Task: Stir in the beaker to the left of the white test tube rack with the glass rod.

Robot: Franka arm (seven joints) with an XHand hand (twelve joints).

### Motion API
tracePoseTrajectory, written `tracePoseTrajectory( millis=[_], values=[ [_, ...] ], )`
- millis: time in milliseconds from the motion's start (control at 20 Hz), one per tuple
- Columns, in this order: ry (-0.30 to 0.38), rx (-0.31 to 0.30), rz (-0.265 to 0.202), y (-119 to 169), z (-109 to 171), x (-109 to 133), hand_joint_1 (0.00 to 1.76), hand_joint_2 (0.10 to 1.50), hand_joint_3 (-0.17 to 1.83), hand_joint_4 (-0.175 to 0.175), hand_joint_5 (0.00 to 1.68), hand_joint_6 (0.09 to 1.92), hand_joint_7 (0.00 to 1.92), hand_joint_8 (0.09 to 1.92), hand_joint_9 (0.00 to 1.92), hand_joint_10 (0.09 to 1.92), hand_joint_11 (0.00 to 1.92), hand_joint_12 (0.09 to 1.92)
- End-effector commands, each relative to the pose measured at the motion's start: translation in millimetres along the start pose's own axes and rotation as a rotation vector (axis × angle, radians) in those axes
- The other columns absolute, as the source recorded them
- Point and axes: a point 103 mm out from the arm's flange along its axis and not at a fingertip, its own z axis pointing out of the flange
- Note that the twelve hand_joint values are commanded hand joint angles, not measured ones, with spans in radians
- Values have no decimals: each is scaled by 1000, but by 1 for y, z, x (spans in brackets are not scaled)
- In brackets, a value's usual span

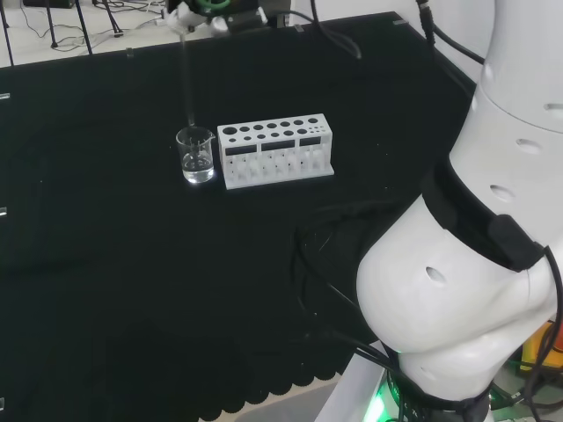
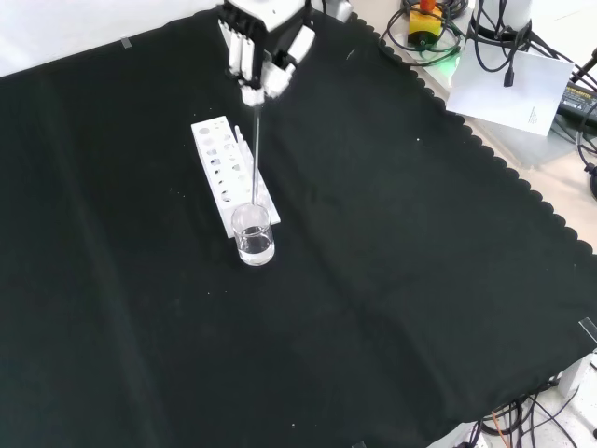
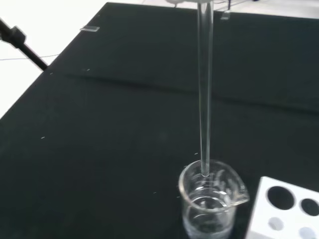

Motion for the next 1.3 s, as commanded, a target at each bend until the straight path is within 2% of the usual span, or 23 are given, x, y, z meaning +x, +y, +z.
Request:
tracePoseTrajectory(
  millis=[50, 150, 200, 350, 500, 550, 600, 650, 750, 900, 1100, 1300],
  values=[
    [23, 49, -4, 8, 20, 2, 1313, 1104, -175, -175, 1385, 87, 1157, 1058, 1584, 902, 1655, 633],
    [17, 56, -3, 11, 24, 3, 1312, 1104, -175, -175, 1385, 87, 1158, 1056, 1585, 901, 1655, 633],
    [11, 62, 17, 12, 25, 3, 1313, 1104, -175, -175, 1385, 87, 1158, 1056, 1585, 901, 1656, 633],
    [2, 66, 36, 16, 29, 1, 1313, 1104, -175, -175, 1385, 87, 1157, 1058, 1585, 900, 1655, 632],
    [6, 63, 21, 20, 30, -2, 1313, 1104, -175, -175, 1386, 87, 1157, 1058, 1586, 900, 1656, 632],
    [-48, 96, 152, 21, 33, -3, 1313, 1104, -175, -175, 1386, 87, 1157, 1059, 1586, 899, 1656, 632],
    [-61, 126, 142, 26, 36, 0, 1313, 1104, -175, -175, 1386, 87, 1157, 1059, 1586, 899, 1656, 632],
    [-53, 130, 117, 31, 39, 3, 1313, 1104, -175, -175, 1386, 87, 1157, 1058, 1586, 899, 1656, 632],
    [-31, 115, 84, 39, 49, 6, 1313, 1104, -175, -175, 1386, 87, 1157, 1058, 1586, 899, 1656, 632],
    [1, 95, 63, 42, 56, 3, 1313, 1104, -175, -175, 1387, 87, 1157, 1059, 1586, 899, 1657, 631],
    [31, 87, 18, 42, 65, -14, 1313, 1103, -175, -175, 1387, 87, 1158, 1056, 1587, 899, 1658, 632],
    [28, 107, 11, 48, 77, -20, 1313, 1103, -175, -175, 1388, 87, 1159, 1054, 1588, 897, 1659, 631]
  ],
)
